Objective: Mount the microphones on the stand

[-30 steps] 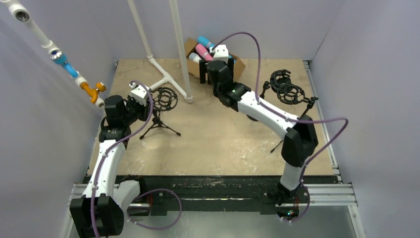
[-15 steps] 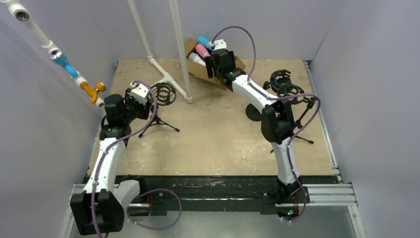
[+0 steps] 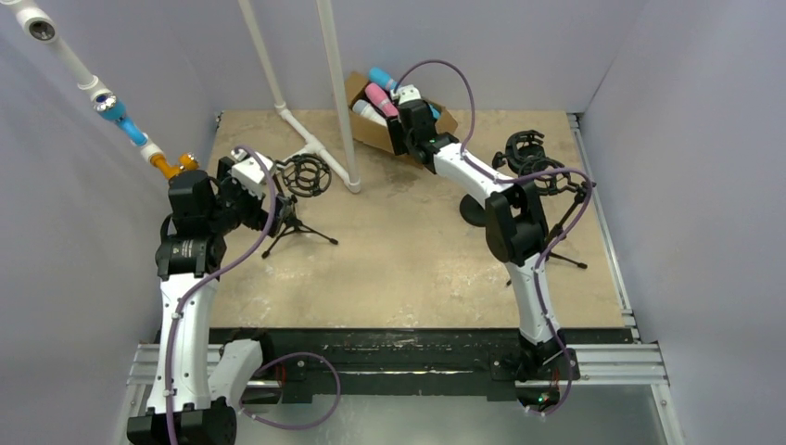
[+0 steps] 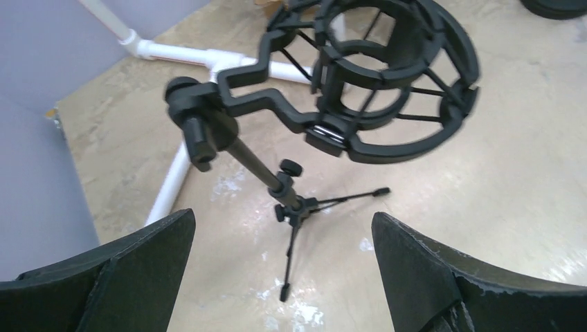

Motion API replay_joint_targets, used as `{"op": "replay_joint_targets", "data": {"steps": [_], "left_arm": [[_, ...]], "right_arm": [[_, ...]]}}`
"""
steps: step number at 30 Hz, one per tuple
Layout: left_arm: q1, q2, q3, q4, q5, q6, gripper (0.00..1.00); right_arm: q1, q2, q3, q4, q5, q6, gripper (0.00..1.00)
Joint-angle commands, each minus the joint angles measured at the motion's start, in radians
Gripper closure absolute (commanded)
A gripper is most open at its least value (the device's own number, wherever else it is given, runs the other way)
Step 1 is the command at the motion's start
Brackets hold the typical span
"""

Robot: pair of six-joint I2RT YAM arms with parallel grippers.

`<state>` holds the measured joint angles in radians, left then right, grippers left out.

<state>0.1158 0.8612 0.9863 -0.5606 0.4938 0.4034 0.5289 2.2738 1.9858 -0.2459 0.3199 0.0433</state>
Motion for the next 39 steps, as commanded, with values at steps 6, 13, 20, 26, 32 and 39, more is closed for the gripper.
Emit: {"op": "replay_joint_targets", "data": {"steps": [6,13,20,26,32,39], "left_arm": [[0.004,-0.012,0.078,-0.213,0.094,-0.057,0.0],[0.005,-0.056,0.158,-0.277,0.107,-0.074,0.0],[0.005,-0.066,0.234,-0.387,0.148,-0.03,0.0],[0.004,-0.083,0.233,-0.45,0.203,-0.002,0.0],[0.002,-0.105,0.167,-0.457,0.295,-0.032,0.0],[0.002,-0.134,0.095,-0.462,0.311,-0.068,0.0]], "right_arm": [[0.008,-0.152,-0.185,0.035,-0.003,0.065,0.93],[0.116,-0.21,-0.2,-0.021,0.208,0.137,1.0],[0.213,-0.37,-0.396,-0.099,0.233,0.484,1.0],[0.431,-0.522,-0.578,-0.149,0.292,0.686,1.0],[0.638,-0.575,-0.623,-0.2,0.338,0.882,1.0],[0.746,-0.5,-0.412,-0.282,0.3,0.849,0.89]]}}
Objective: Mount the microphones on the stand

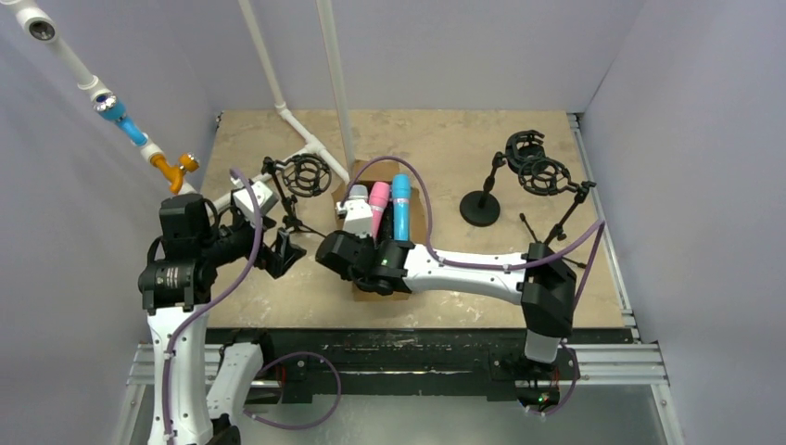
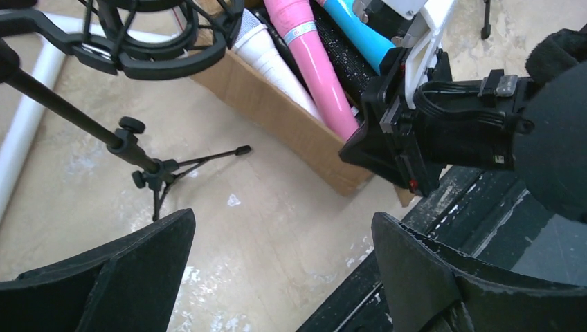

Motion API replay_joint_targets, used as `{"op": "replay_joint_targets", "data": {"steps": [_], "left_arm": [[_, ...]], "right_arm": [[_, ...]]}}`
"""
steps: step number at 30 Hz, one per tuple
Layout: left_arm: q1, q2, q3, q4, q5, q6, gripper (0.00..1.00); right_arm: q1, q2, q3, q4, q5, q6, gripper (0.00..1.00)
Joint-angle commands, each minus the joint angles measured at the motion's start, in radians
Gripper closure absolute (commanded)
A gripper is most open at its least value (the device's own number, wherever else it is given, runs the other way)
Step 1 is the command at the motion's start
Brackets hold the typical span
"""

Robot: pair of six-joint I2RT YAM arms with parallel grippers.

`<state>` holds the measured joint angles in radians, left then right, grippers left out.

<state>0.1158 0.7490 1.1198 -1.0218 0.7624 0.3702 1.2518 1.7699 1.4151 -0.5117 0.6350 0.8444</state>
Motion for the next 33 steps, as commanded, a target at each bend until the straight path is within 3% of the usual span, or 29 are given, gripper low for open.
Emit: {"op": "replay_joint_targets", "data": {"steps": [1,4,7,11,17,21,33], "left_arm": [[0.002,-0.03,-0.056,0.004,0.046,-0.048,0.0],[0.0,-0.036,-0.107,0.018,0.066,-0.087,0.0],[-0.029,-0.023,-0.165,0.065,0.056,-0.15,0.0],[-0.182,-0.006,-0.241,0.191,-0.067,-0.228,0.0],[-0.303,0.096,-0.27,0.351,-0.188,-0.324,0.0],[-0.336,0.157,-0.301,0.43,-0.224,-0.338,0.17],[-0.42,0.262,-0.35,0.528,-0.288,-0.293,0.21]], "right_arm": [[0.024,-0.004,0.17,-0.025,-0.017,0.047,0.85],[0.024,-0.092,0.116,-0.019,-0.019,0.055,0.67],[0.023,-0.209,0.029,-0.021,0.011,0.067,0.57],[0.008,-0.358,-0.11,0.038,0.024,0.053,0.47],[-0.193,-0.437,-0.234,0.073,-0.096,0.037,0.51],[-0.269,-0.415,-0.258,0.108,-0.161,-0.005,0.54],[-0.302,-0.313,-0.314,0.223,-0.288,-0.035,0.56]]}}
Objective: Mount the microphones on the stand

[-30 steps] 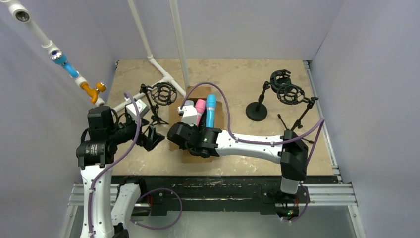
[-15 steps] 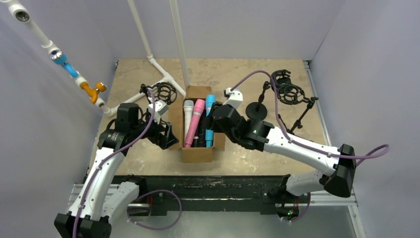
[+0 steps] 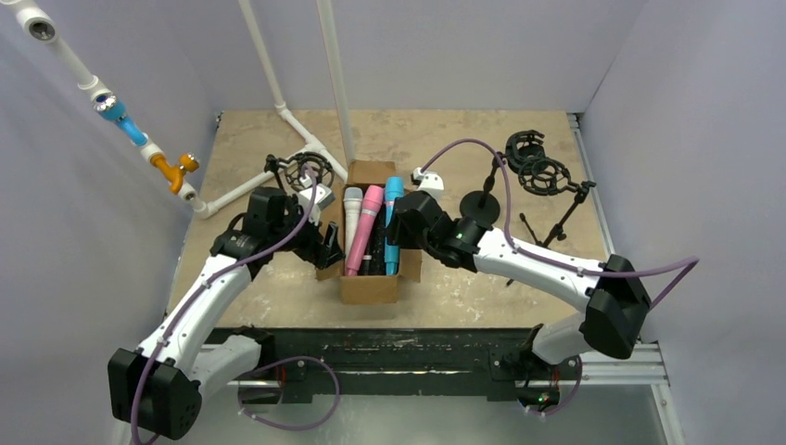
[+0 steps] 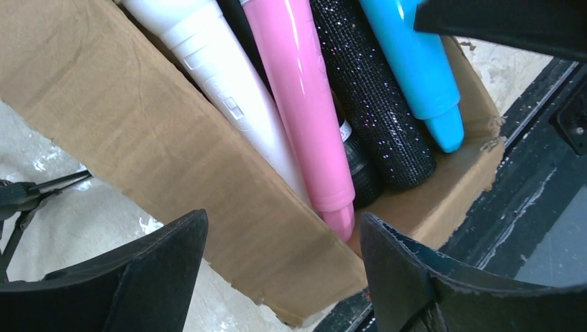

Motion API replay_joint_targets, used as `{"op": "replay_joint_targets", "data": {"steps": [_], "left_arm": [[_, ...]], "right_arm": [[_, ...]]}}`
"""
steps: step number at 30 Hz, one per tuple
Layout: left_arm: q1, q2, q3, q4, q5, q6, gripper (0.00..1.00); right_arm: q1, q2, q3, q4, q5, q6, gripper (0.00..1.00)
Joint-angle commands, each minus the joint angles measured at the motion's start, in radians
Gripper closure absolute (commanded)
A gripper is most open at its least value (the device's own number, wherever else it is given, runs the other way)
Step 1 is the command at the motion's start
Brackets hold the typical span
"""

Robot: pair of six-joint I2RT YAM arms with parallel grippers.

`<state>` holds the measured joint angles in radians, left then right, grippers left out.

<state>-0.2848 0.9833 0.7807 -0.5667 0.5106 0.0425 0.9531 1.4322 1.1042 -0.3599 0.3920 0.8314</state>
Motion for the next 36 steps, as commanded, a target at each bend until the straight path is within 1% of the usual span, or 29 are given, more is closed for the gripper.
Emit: {"op": "replay_joint_targets", "data": {"steps": [1,2,4,8,14,17,18,19,20,22,23,24,26,30,34,36], "left_arm": [[-0.02,0.034,-0.014,0.08,-0.033,0.039,0.21],[-0.022,0.038,-0.019,0.087,-0.03,0.04,0.21],[-0.023,0.049,-0.026,0.096,-0.029,0.038,0.25],[-0.027,0.084,-0.029,0.101,-0.041,0.049,0.39],[-0.047,0.126,-0.024,0.104,-0.067,0.047,0.41],[-0.068,0.155,-0.018,0.107,-0.099,0.048,0.46],[-0.072,0.163,-0.012,0.102,-0.115,0.051,0.46],[-0.074,0.169,-0.009,0.099,-0.135,0.054,0.45],[-0.074,0.171,-0.006,0.092,-0.152,0.055,0.39],[-0.074,0.16,0.001,0.068,-0.185,0.057,0.23],[-0.074,0.148,0.004,0.057,-0.198,0.057,0.18],[-0.073,0.136,0.013,0.04,-0.211,0.057,0.16],[-0.066,0.113,0.052,-0.028,-0.227,0.062,0.13],[-0.02,0.027,0.117,-0.163,-0.171,0.084,0.1],[-0.006,0.016,0.227,-0.402,-0.105,0.155,0.05],[-0.002,-0.018,0.229,-0.46,-0.102,0.179,0.03]], "right_arm": [[-0.004,0.034,-0.003,0.07,-0.052,-0.024,0.56],[-0.004,0.044,-0.007,0.071,-0.058,-0.025,0.57],[-0.004,0.059,-0.017,0.073,-0.059,-0.028,0.57],[-0.003,0.085,-0.024,0.059,-0.05,-0.038,0.56],[-0.004,0.025,-0.013,0.023,0.003,-0.071,0.52],[-0.006,0.016,0.01,0.016,0.03,-0.097,0.53],[-0.01,0.024,0.022,0.015,0.028,-0.104,0.53],[-0.012,0.035,0.032,0.012,0.025,-0.11,0.53],[-0.013,0.052,0.045,0.006,0.025,-0.116,0.53],[-0.013,0.081,0.066,-0.006,0.032,-0.126,0.53],[-0.013,0.094,0.072,-0.01,0.035,-0.131,0.53],[-0.014,0.103,0.075,-0.011,0.041,-0.134,0.53],[-0.014,0.106,0.08,-0.018,0.046,-0.14,0.53],[-0.016,0.048,0.078,-0.026,0.04,-0.152,0.52],[-0.017,-0.035,0.077,-0.015,0.001,-0.17,0.49],[-0.019,-0.051,0.092,-0.034,-0.019,-0.178,0.47]]}}
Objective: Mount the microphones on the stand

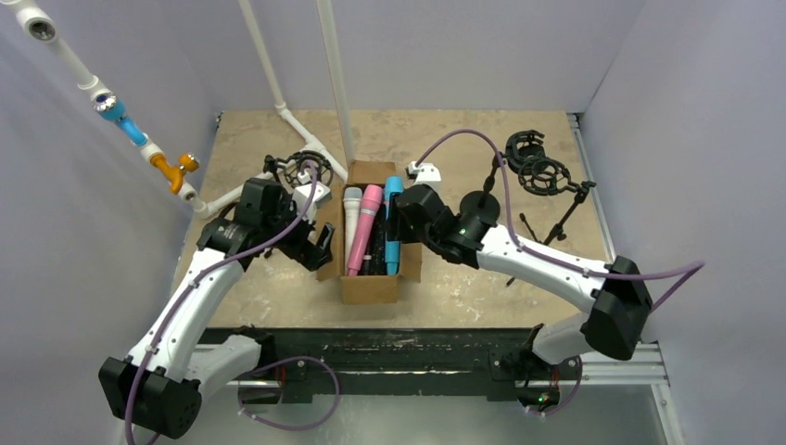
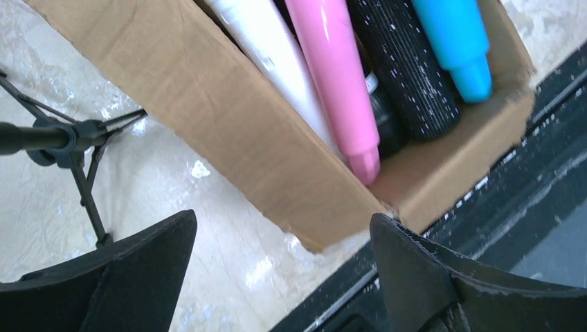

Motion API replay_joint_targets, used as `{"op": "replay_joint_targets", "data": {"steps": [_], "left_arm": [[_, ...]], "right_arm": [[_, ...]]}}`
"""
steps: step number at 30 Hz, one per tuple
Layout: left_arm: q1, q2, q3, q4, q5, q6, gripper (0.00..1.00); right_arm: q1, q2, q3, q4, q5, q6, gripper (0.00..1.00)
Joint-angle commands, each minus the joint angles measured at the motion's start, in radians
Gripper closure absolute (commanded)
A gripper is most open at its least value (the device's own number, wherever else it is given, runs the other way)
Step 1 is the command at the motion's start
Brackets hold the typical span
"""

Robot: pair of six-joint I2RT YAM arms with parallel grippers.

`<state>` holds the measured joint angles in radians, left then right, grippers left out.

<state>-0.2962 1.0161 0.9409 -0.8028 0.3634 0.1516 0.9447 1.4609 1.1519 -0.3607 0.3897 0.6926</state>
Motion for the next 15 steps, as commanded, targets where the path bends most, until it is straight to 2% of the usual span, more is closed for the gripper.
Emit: {"op": "replay_joint_targets", "data": {"steps": [1,6,9,15], "left_arm": [[0.012,-0.08,0.06,-0.233,0.037,0.076,0.03],[0.122,-0.17,0.058,-0.206,-0.028,0.077,0.07],[0.194,-0.174,0.06,-0.146,-0.111,0.093,0.1],[0.233,-0.091,-0.019,0.078,-0.219,0.116,0.0]], "right_arm": [[-0.011,-0.083,0.052,-0.045,-0.019,-0.042,0.46],[-0.02,-0.097,0.032,-0.089,0.022,-0.038,0.46],[-0.029,-0.118,-0.049,-0.019,0.0,-0.039,0.49],[-0.035,-0.094,-0.146,0.088,-0.054,-0.001,0.54]]}}
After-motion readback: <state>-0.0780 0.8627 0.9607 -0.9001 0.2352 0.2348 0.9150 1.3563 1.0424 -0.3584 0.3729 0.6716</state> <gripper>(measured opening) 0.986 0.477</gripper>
